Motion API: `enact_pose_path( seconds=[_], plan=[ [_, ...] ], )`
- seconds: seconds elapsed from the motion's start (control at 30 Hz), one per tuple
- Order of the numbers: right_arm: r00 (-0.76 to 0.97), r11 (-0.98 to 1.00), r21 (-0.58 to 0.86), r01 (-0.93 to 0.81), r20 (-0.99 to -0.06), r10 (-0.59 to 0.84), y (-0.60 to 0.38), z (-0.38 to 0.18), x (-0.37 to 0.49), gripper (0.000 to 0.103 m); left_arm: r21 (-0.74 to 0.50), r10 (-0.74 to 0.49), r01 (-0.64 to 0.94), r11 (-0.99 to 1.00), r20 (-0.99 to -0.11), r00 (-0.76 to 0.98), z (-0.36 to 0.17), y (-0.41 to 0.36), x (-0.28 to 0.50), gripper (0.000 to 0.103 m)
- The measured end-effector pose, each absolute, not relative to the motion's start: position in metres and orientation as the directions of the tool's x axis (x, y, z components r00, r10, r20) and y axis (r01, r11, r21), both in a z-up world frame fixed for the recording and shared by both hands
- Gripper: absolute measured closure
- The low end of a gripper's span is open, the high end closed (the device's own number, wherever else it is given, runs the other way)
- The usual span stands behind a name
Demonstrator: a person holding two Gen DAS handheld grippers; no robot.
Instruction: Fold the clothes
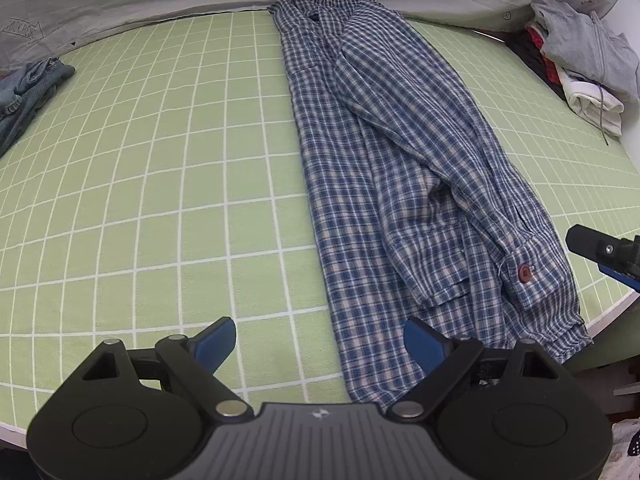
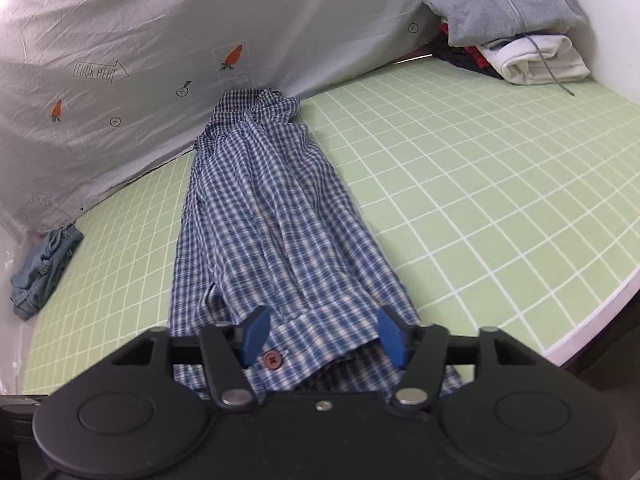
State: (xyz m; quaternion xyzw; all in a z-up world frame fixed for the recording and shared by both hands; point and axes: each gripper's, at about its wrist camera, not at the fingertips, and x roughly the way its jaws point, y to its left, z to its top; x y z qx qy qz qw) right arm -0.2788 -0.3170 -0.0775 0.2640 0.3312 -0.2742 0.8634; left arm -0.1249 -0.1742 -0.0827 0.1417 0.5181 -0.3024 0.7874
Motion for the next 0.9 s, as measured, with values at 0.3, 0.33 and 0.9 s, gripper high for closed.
enact_pose_path(
  seconds=[0.3,0.33,0.9],
  plan=[
    [0.553,0.734,0.236,0.637,-0.803,-0.221,-0.356,-0.105,-0.274,0.017,-0.087,-0.268,0.576,0.813,-0.933,0.238,-0.102,-0.193,-0.143,0.012],
    [0.546,0.740,0.233,0.631,-0.812,-0.209,-0.358,-0.109,-0.273,0.017,-0.084,-0.262,0.571,0.817,-0.936,0.236,-0.105,-0.195,-0.145,0.012],
    [0.479,0.868,0.160,0.470,-0.872,-0.099,-0.347,-0.133,-0.255,0.023,-0.048,-0.249,0.588,0.807,-0.931,0.265,-0.115,-0.213,-0.170,0.036]
  ],
)
